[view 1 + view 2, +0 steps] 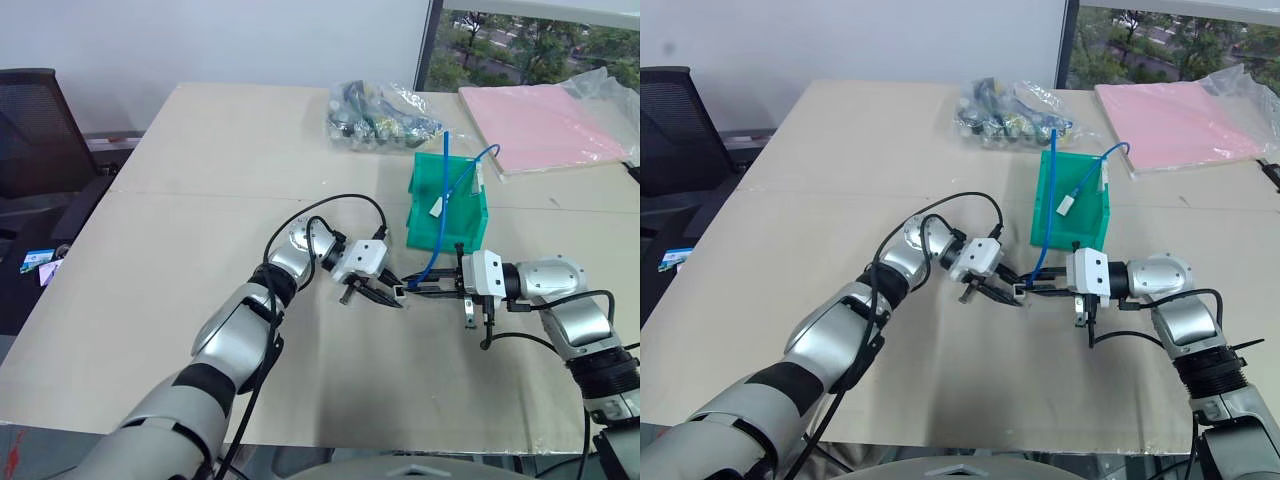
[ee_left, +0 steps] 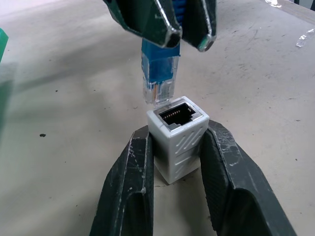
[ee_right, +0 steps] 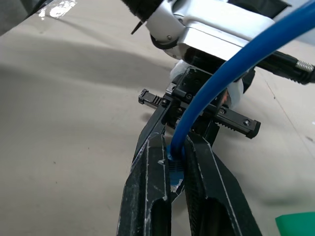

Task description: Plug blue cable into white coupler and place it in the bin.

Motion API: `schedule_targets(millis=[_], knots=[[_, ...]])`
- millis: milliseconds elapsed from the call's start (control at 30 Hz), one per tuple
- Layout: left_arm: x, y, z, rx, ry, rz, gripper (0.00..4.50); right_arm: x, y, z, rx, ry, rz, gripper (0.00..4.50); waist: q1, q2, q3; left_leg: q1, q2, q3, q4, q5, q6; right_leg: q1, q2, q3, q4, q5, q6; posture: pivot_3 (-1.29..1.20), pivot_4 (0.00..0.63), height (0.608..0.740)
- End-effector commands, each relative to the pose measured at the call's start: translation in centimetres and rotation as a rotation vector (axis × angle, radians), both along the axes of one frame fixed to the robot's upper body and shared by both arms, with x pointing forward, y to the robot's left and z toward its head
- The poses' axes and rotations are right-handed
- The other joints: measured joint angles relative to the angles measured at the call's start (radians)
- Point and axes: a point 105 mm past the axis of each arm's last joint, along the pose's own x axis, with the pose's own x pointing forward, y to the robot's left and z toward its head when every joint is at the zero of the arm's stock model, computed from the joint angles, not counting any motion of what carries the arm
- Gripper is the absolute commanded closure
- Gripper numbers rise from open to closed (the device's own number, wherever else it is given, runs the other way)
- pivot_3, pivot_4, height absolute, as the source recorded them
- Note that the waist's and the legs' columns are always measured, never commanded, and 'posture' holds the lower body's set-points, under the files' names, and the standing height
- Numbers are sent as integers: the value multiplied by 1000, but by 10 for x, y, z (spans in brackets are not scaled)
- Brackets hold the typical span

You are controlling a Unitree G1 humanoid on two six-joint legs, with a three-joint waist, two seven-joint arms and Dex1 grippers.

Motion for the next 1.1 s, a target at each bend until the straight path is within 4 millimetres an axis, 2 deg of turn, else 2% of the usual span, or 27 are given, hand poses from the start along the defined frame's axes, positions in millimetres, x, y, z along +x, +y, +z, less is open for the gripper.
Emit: schedule_targets(millis=[33, 167, 467, 967, 1100], knots=[[-16, 3, -24, 94, 55, -64, 3752, -1, 3, -2, -24, -25, 34, 4500, -2, 0, 0, 0, 0, 0, 0, 0, 0, 0, 0, 0, 0, 0, 0, 0, 150, 728], [-16, 3, -24, 90, 57, -64, 3752, -1, 6, -4, -42, -47, 66, 4500, -2, 0, 0, 0, 0, 0, 0, 0, 0, 0, 0, 0, 0, 0, 0, 0, 150, 728], [-17, 3, -25, 86, 61, -65, 3752, -1, 13, 4, -16, -80, 91, 4500, -3, 0, 0, 0, 0, 0, 0, 0, 0, 0, 0, 0, 0, 0, 0, 0, 150, 728], [-20, 5, -28, 88, 65, -69, 3752, -6, 9, -6, -44, -13, 94, 4500, -2, 0, 0, 0, 0, 0, 0, 0, -1, 0, 0, 0, 0, 0, 0, 0, 150, 728], [-20, 5, -28, 85, 67, -67, 3752, -5, 12, -3, -8, -3, 89, 4500, -2, 0, 0, 0, 0, 0, 0, 0, -1, 0, 0, 0, 0, 0, 0, 0, 150, 728]])
